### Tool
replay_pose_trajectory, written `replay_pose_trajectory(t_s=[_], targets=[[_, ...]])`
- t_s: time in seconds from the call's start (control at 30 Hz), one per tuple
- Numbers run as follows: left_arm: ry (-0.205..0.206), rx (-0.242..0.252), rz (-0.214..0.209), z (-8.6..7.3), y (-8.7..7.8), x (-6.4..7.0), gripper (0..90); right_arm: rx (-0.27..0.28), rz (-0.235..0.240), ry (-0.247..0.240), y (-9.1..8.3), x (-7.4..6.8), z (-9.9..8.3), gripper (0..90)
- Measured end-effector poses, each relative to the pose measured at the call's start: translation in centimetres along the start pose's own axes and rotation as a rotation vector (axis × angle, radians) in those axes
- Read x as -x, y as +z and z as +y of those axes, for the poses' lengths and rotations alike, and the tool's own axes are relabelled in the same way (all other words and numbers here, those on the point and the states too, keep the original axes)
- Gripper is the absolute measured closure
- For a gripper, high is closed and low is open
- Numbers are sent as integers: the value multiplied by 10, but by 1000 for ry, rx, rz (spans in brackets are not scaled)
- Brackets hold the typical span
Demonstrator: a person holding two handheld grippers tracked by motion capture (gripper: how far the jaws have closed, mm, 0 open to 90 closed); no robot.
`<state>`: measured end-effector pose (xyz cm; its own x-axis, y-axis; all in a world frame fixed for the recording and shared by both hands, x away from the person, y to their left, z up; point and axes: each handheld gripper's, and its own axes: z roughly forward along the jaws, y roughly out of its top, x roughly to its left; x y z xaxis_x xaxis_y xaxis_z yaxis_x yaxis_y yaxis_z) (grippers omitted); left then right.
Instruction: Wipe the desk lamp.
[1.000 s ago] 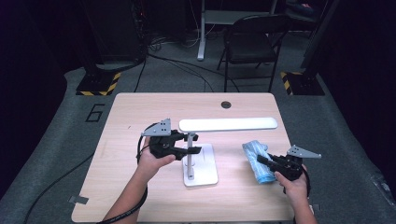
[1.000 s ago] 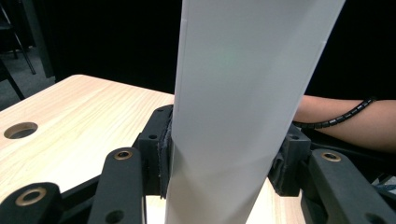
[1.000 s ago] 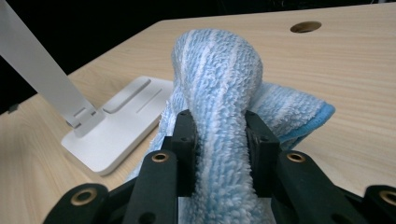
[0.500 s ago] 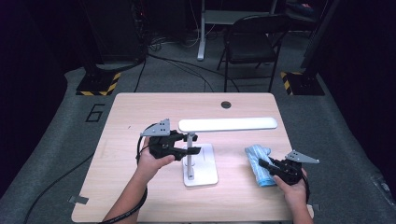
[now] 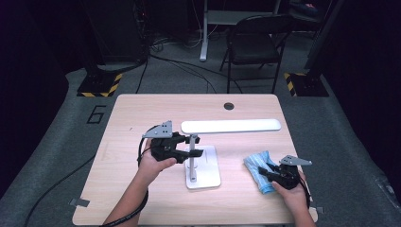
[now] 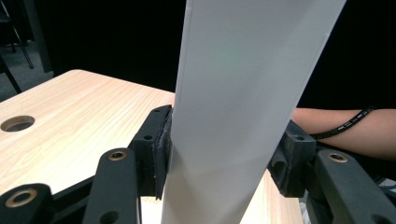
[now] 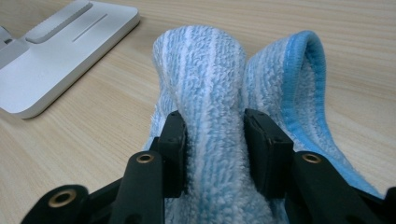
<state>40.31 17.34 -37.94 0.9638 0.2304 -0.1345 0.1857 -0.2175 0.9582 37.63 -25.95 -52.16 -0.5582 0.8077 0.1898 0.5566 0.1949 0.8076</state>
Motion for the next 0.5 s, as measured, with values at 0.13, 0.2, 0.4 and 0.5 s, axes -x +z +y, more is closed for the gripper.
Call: replay_pose_trajectory(t_s=[0.13,0.2,0.4,0.5], targets=[[-1,-2,-3,0,0,0,456,-4,3,10,1,0,-1,594],[-1,4,0,0,0,0,449,-11,9,24,1,0,-2,589],[0,18,6,1,-2,1,427,3,10,26,3,-1,-4,541],[1,23,6,1,-3,1,421,5,28,43,2,0,-5,523]])
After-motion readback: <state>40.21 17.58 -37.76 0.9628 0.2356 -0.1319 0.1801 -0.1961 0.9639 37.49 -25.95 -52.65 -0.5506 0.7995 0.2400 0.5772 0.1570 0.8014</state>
